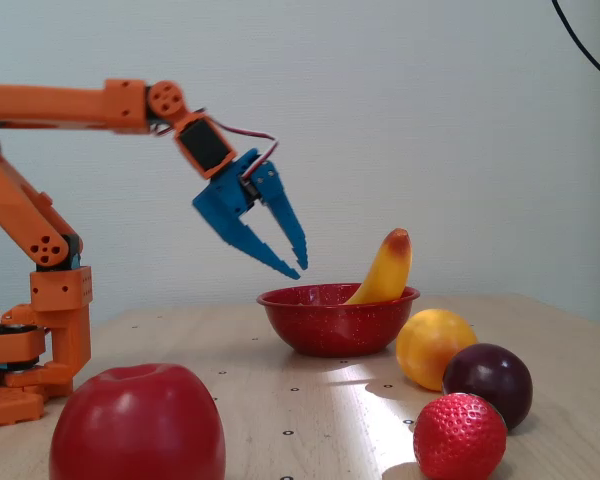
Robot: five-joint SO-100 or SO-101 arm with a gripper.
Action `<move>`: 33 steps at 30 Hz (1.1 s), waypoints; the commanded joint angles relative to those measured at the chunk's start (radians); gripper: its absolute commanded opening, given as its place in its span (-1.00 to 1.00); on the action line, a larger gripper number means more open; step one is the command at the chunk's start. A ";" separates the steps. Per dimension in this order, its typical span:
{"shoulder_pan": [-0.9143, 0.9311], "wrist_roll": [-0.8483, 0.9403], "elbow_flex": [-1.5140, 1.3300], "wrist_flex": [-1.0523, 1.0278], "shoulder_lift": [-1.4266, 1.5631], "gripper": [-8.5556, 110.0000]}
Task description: Put the banana in the red bowl.
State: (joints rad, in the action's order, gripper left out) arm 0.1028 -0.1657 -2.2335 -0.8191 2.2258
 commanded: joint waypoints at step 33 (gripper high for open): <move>-0.054 0.152 -0.885 0.069 0.908 -0.85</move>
State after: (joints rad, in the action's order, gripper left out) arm 0.0337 -0.0337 -3.1078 -0.7486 3.1094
